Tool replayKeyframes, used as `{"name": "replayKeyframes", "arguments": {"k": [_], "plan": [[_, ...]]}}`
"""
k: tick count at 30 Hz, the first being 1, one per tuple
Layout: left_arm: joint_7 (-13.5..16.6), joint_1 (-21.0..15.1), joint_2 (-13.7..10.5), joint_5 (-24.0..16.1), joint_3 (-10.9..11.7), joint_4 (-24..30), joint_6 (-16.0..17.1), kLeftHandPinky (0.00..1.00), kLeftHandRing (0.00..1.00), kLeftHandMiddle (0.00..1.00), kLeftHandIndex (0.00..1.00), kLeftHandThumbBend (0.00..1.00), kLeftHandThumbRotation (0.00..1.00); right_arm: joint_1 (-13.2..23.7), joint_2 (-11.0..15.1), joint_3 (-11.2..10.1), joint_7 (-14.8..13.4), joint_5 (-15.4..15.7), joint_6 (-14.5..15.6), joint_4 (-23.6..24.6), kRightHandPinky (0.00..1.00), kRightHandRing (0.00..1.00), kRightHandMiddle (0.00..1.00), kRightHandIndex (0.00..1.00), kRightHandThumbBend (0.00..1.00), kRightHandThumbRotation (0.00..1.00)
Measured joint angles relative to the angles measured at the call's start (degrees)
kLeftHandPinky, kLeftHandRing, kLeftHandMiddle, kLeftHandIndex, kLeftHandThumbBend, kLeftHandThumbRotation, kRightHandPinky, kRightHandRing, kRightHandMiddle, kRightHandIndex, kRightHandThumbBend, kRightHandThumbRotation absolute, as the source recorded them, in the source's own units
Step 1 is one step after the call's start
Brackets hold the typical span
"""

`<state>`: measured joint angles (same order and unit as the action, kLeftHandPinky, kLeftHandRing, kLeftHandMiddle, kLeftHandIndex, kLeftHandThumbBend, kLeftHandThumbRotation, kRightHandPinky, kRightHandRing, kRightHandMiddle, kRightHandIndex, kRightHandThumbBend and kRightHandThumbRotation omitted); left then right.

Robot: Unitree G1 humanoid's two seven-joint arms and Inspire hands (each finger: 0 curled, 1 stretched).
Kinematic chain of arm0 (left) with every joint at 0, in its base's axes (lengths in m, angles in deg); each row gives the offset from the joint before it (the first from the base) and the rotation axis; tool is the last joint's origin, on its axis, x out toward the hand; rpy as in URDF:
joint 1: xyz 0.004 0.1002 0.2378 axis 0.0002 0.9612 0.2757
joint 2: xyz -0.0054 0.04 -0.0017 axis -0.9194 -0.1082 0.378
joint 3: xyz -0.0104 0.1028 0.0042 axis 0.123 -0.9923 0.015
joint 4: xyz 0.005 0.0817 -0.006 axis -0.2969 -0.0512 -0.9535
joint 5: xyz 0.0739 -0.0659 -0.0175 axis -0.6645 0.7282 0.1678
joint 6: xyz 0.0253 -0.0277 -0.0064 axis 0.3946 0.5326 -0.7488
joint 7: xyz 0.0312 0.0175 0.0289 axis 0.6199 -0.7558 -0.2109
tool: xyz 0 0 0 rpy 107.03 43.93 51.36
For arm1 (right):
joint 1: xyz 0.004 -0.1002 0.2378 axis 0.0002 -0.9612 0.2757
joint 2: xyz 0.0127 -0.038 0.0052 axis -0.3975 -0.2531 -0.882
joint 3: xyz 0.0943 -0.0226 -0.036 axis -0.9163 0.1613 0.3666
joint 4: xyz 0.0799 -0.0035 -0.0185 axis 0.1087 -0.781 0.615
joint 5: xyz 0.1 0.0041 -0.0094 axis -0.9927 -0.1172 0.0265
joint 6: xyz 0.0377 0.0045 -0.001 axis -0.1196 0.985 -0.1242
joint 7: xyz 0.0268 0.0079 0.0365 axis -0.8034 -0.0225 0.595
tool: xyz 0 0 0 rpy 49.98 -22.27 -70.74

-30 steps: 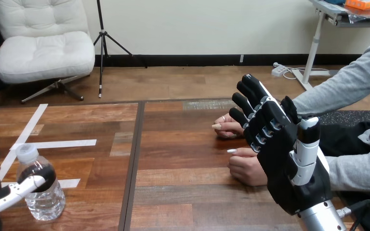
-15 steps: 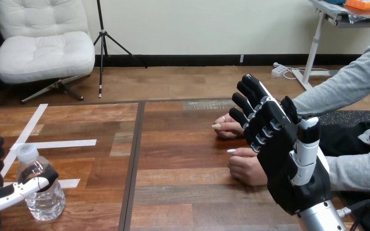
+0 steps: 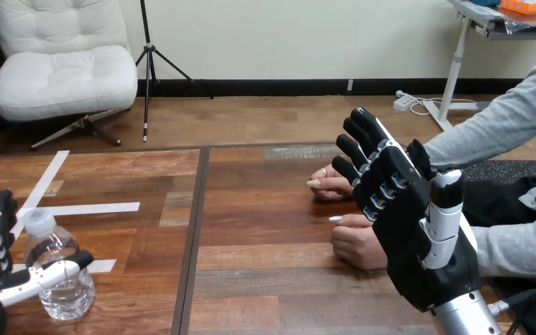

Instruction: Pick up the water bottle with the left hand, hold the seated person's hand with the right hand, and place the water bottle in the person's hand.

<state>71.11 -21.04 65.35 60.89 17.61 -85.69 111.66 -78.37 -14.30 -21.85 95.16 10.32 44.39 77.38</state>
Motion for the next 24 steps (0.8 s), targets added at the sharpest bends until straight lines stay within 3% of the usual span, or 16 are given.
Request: {"name": "replayKeyframes", "arguments": {"k": [14,24], "plan": [[1.6,-0.2,0.0,-2.0,-1.3,0.0,-3.3,1.00,1.00,1.00,1.00,0.99,0.00,0.0,0.0,0.0,0.5,-0.6,0.0,0.0,1.00,1.00,0.99,0.96,0.94,1.00],[2.4,-2.1,-0.8,-3.8,-1.7,-3.0,-3.5,1.00,1.00,1.00,1.00,0.99,0.00,0.0,0.0,0.0,0.5,-1.0,0.0,0.0,1.00,1.00,0.99,0.96,0.95,1.00]]}}
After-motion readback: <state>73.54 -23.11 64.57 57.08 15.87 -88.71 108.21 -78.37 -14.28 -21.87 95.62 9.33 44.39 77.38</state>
